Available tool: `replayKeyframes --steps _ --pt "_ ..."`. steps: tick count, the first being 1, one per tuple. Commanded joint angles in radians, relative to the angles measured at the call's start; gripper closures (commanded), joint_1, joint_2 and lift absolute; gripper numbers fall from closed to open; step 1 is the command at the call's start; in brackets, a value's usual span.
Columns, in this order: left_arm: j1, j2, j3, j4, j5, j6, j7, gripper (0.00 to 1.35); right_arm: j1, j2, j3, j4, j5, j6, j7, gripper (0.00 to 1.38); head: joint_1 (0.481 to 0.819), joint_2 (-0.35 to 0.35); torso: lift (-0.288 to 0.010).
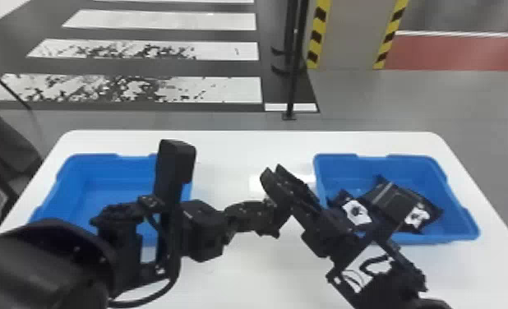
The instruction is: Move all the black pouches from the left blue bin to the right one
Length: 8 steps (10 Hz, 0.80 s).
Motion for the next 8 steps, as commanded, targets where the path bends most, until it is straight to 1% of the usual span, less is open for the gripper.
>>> replayKeyframes --steps 1,3,4,5,6,7,8 --pt "0.008 0.0 0.003 0.0 0.011 0.001 0.002 1.2 0.003 0.002 0.003 0.003 -0.001 0.002 0.0 1.28 0.695 -0.028 -0.14" --pt "0.018 -0.001 0.001 0.002 0.011 -0.018 0.007 1.19 0.008 0.002 0.005 0.003 -0.007 0.002 0.002 1.28 0.695 -0.025 -0.14" --pt "0.03 -0.003 0.003 0.002 0.019 -0.038 0.012 0.99 0.006 0.002 0.001 0.003 -0.017 0.002 0.002 1.28 0.695 -0.025 -0.14" --pt "0.04 -0.004 0.003 0.002 0.021 -0.038 0.016 0.59 0.006 0.004 -0.011 -0.002 -0.017 0.002 0.002 1.28 0.695 -0.026 -0.14" --pt "0.054 -0.008 0.007 0.0 0.023 -0.036 0.016 0.32 -0.002 0.002 -0.031 0.001 -0.015 0.002 0.002 1.28 0.695 -0.029 -0.14" --pt "0.084 -0.012 0.019 -0.01 0.029 -0.036 0.016 0.18 -0.007 0.004 -0.063 0.003 -0.015 0.007 0.0 1.28 0.695 -0.039 -0.14" --pt "0.133 -0.02 0.051 -0.054 0.029 -0.023 0.016 0.14 -0.019 0.005 -0.094 0.01 -0.013 0.012 0.0 1.28 0.695 -0.055 -0.14"
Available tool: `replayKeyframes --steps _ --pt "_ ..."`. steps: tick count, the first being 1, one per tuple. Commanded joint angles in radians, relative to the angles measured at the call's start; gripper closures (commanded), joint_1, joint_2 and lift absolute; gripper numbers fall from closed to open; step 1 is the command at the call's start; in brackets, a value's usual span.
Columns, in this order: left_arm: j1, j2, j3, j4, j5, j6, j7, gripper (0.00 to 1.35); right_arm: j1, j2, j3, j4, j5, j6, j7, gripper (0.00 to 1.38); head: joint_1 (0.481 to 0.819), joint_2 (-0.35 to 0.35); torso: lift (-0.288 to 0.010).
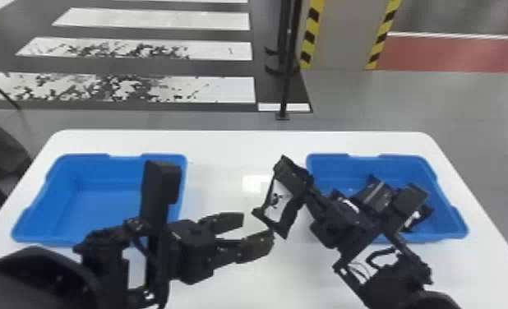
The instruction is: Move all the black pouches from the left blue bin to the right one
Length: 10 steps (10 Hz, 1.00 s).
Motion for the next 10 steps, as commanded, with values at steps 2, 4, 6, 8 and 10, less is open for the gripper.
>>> replayKeyframes --steps 2,4,6,8,10 --pt "0.133 -0.019 0.084 -0.137 0.001 0.012 -0.002 0.14 -0.038 0.004 -0.092 0.037 0.021 0.001 -0.003 1.28 0.695 -0.084 -0.14" --pt "0.238 -0.043 0.174 -0.245 0.013 0.002 -0.006 0.14 -0.1 -0.015 -0.19 0.086 0.093 0.009 -0.008 1.28 0.695 -0.109 -0.14" --pt "0.292 -0.078 0.234 -0.275 0.019 -0.017 -0.015 0.14 -0.149 -0.036 -0.315 0.126 0.194 0.021 -0.009 1.28 0.695 -0.166 -0.14" --pt "0.324 -0.1 0.285 -0.275 0.015 -0.152 -0.017 0.14 -0.173 -0.065 -0.359 0.204 0.254 0.058 -0.009 0.96 0.695 -0.22 -0.14" --pt "0.388 -0.138 0.361 -0.275 -0.001 -0.238 -0.017 0.14 -0.183 -0.075 -0.365 0.253 0.304 0.055 -0.015 0.37 0.695 -0.229 -0.14"
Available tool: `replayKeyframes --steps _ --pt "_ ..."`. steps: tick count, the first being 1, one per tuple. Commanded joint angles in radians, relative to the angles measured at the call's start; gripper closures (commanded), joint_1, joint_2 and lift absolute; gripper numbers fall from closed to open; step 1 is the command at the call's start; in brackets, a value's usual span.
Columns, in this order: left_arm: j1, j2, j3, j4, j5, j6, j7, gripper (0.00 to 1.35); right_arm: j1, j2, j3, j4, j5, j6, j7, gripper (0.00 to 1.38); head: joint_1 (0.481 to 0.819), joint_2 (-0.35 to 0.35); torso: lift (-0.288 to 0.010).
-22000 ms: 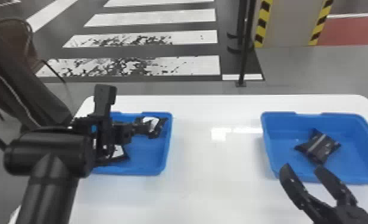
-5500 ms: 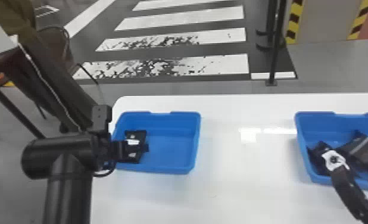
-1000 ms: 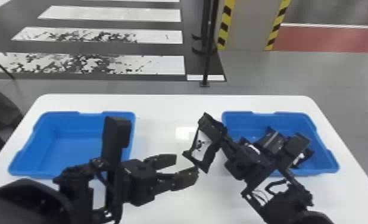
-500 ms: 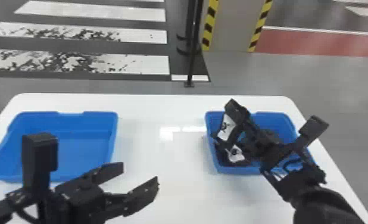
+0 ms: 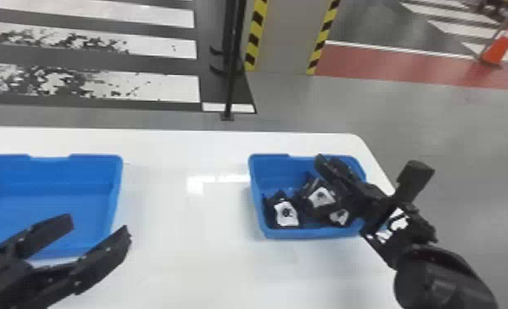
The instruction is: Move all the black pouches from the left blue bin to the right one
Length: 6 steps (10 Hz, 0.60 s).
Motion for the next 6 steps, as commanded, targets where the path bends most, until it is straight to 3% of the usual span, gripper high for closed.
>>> replayKeyframes --steps 1,2,4,5,6 --pt "0.055 -0.014 0.05 0.0 -0.001 -0.103 -0.001 0.14 0.005 0.007 -0.013 0.008 0.059 -0.043 -0.009 0.25 0.695 -0.221 -0.14" --pt "0.082 -0.016 0.068 0.0 -0.007 -0.181 0.002 0.13 0.067 0.022 -0.027 -0.068 0.119 -0.085 -0.026 0.19 0.695 -0.207 -0.14" --pt "0.146 -0.017 0.106 0.034 -0.019 -0.388 0.004 0.13 0.28 0.091 -0.025 -0.294 0.178 -0.181 -0.074 0.19 0.695 -0.192 -0.14" --pt "0.176 -0.017 0.124 0.118 -0.001 -0.611 0.004 0.14 0.391 0.133 -0.023 -0.392 0.218 -0.267 -0.091 0.19 0.695 -0.181 -0.14" --pt "0.205 -0.023 0.147 0.179 0.005 -0.77 0.013 0.14 0.484 0.173 -0.015 -0.454 0.238 -0.352 -0.109 0.19 0.695 -0.147 -0.14"
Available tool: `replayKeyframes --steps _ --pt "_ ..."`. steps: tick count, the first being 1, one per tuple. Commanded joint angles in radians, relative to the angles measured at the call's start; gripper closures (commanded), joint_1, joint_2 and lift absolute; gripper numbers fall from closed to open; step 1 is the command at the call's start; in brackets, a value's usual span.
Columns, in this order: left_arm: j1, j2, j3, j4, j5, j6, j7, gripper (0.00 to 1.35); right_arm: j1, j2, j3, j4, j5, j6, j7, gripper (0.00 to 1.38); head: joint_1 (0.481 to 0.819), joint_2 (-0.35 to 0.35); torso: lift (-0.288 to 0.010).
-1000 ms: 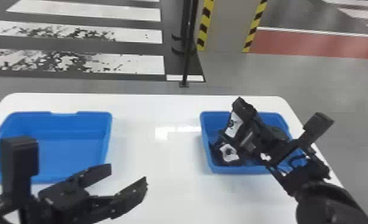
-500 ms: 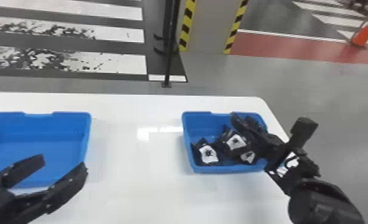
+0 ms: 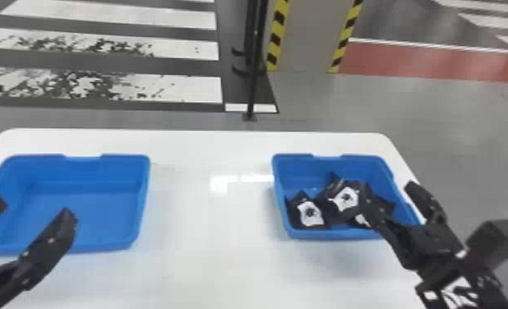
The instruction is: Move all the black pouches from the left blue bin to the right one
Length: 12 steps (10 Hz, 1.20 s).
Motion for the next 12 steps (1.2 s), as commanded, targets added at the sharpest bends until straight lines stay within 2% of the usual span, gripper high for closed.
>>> replayKeyframes --steps 1,2,3,4,5,6,12 --pt "0.039 -0.025 0.063 0.051 -0.052 -0.141 0.002 0.14 0.133 0.028 0.012 -0.095 0.027 -0.107 -0.002 0.19 0.695 -0.106 -0.14" --pt "0.051 -0.029 0.073 0.087 -0.056 -0.18 0.002 0.14 0.19 0.028 0.038 -0.134 0.027 -0.144 -0.002 0.19 0.695 -0.059 -0.14" --pt "0.056 -0.023 0.057 0.127 -0.036 -0.21 0.002 0.14 0.241 0.028 0.064 -0.169 0.021 -0.161 -0.004 0.19 0.695 -0.031 -0.14" --pt "0.059 -0.031 0.047 0.132 -0.034 -0.212 0.008 0.14 0.293 0.028 0.084 -0.215 0.017 -0.161 -0.009 0.19 0.695 0.012 -0.14" --pt "0.059 -0.049 0.059 0.129 -0.034 -0.202 0.008 0.14 0.31 0.028 0.096 -0.23 0.015 -0.163 -0.013 0.19 0.695 0.037 -0.14" --pt "0.059 -0.049 0.059 0.129 -0.034 -0.202 0.008 0.14 0.31 0.028 0.096 -0.23 0.013 -0.166 -0.013 0.19 0.695 0.056 -0.14" --pt "0.037 -0.049 0.029 0.134 -0.036 -0.153 0.008 0.14 0.312 0.028 0.118 -0.225 0.007 -0.166 -0.013 0.19 0.695 0.063 -0.14"
